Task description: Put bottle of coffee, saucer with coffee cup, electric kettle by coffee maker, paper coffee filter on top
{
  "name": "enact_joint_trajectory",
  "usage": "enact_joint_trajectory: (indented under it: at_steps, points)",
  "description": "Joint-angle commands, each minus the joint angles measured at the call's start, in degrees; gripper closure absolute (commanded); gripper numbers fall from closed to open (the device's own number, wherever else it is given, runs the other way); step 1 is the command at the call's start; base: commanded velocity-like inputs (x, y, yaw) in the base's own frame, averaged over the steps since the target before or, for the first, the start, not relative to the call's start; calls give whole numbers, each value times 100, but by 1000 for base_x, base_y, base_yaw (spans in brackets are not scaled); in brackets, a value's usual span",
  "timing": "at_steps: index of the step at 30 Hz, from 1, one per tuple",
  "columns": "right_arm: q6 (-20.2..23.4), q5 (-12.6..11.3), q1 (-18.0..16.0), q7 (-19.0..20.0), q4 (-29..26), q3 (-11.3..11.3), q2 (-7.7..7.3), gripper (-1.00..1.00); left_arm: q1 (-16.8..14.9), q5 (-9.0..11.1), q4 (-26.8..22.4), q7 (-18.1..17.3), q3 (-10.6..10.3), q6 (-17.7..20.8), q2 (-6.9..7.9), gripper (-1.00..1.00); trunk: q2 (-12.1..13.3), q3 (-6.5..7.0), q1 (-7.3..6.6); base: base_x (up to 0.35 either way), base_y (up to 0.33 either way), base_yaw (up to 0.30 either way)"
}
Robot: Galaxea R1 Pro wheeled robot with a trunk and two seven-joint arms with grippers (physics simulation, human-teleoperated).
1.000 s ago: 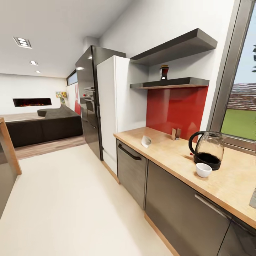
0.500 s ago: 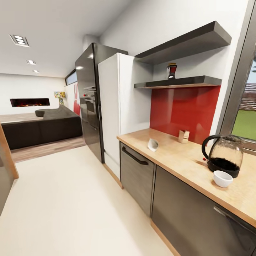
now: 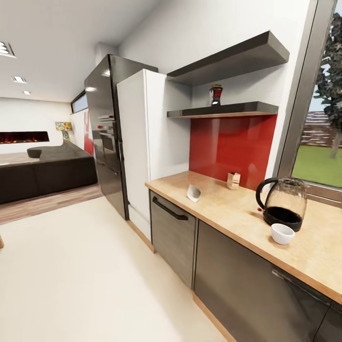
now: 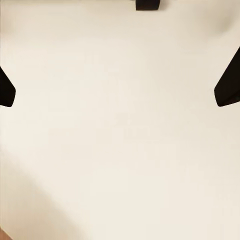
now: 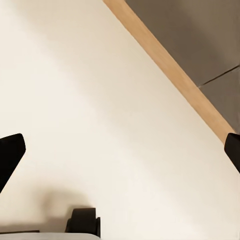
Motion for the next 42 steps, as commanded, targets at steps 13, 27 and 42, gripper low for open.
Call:
enact_joint_trajectory:
  at_steps: [13,27,42]
  points:
    - [-19,6,-4,-2,5,1,-1,-100,1,-2,-7,-1,7,-6,-1,-100,-3,-113,0,0,0,-6]
    - [-19,6,-5,-2,5,1,-1,-100,1,-4,-7,-1,7,-6,-1,-100,-3,-240,0,0,0,0]
    - [-19,9,-4,-2,5,1,-1,-100,1,-6,-7,1,5,-6,-1,-100,-3,-369,0,0,0,0]
